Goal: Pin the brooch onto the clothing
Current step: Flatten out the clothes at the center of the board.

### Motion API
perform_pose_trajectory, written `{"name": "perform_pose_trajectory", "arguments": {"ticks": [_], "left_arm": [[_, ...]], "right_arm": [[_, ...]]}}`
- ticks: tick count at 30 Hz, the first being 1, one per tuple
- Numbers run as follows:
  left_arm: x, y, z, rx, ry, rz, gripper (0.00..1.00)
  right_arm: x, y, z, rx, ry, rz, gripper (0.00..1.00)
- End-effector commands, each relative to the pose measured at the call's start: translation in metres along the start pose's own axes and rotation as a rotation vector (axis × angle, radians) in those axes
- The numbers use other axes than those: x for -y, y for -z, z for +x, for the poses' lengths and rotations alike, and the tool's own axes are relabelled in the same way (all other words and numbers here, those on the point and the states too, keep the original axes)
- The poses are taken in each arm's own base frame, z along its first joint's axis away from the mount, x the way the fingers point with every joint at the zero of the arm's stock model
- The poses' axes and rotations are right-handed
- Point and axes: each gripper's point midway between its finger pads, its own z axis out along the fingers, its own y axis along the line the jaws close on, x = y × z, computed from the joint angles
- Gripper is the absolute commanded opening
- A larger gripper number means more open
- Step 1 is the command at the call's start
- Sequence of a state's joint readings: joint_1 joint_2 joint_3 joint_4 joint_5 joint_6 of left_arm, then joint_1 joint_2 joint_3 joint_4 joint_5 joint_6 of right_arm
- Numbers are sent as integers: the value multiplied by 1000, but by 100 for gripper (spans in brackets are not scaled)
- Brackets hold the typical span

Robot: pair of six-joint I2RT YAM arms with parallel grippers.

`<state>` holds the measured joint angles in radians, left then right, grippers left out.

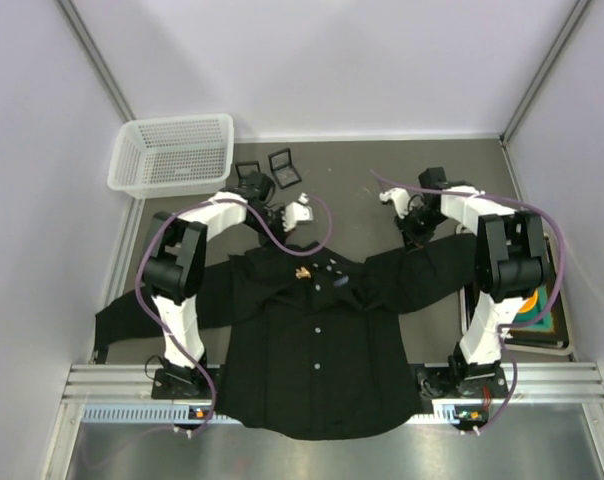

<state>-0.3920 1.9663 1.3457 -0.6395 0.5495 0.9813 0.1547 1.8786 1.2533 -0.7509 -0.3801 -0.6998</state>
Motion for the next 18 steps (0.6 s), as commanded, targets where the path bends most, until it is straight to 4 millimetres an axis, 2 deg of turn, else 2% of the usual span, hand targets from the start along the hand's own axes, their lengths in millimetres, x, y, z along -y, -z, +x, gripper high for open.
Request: {"name": "perform_pose_trajectory", "arguments": {"ticks": [1,5,7,9,11,12,14,18], "left_arm": [[-51,53,10,60,127,-237,0],[-91,77,34,53,219,-432,0],[-101,85,54,13,253,-503,0],[-114,93,62,9,261,-574,0],[-117,94,71,-13,270,-616,0],[-123,98,70,-3,263,-650,0],[-123,96,75,-5,276,-666,0],[-134,97,73,28,300,-719,0]], "right_arm": [[58,53,-34,164,-80,234,0],[93,75,-36,215,-139,393,0],[100,81,-37,228,-161,440,0],[109,86,-36,244,-180,508,0],[117,93,-36,262,-187,572,0],[119,95,-35,267,-196,591,0],[124,101,-30,267,-209,648,0],[133,110,-37,320,-220,715,0]]}}
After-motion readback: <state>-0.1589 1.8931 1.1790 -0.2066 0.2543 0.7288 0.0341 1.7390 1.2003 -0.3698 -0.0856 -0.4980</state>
